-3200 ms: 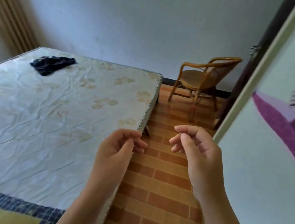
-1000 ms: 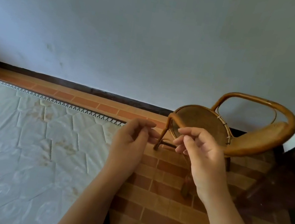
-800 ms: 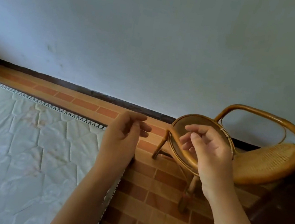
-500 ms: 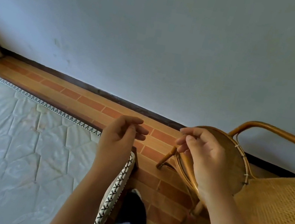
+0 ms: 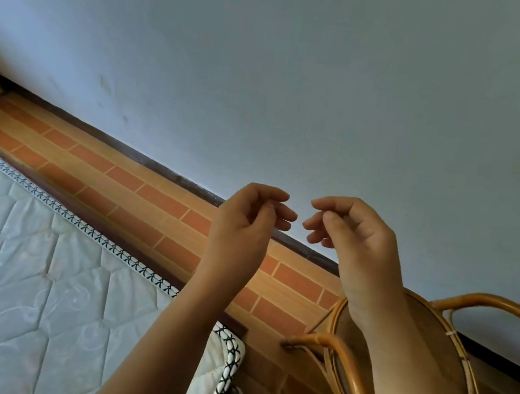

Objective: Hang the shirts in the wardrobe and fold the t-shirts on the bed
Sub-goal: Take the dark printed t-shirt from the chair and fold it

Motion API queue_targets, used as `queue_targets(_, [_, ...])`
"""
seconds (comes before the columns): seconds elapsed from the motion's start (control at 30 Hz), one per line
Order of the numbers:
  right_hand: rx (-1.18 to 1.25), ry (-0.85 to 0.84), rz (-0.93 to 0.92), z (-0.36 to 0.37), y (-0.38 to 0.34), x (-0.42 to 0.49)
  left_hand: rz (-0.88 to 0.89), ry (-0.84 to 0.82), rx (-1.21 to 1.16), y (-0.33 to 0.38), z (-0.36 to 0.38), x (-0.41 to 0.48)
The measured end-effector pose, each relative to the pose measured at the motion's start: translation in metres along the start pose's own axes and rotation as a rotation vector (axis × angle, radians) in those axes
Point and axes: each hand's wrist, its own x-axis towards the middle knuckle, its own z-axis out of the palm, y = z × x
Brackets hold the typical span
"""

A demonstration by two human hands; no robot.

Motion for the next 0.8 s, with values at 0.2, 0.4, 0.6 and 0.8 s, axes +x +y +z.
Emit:
queue_targets(0.2, [-0.024, -0.011, -0.005, 0.019, 0.007, 0.05, -0.012, 0.04, -0.001, -0.009, -0.022, 0.039])
queue_targets(0.4, [-0.021, -0.173, -0.07, 0.062, 0.009, 0.096, -0.01, 0.17, 0.014, -0.018, -0.051, 0.069])
queue_targets(0.6, [0.016, -0.342, -0.085, 0.101, 0.023, 0.159, -0.062, 0.343, 0.013, -0.036, -0.072, 0.111])
queue_targets(0.8, [0.032, -0.522, -0.091, 0.133, 0.043, 0.253, -0.105, 0.534, 0.03, -0.053, -0.075, 0.192])
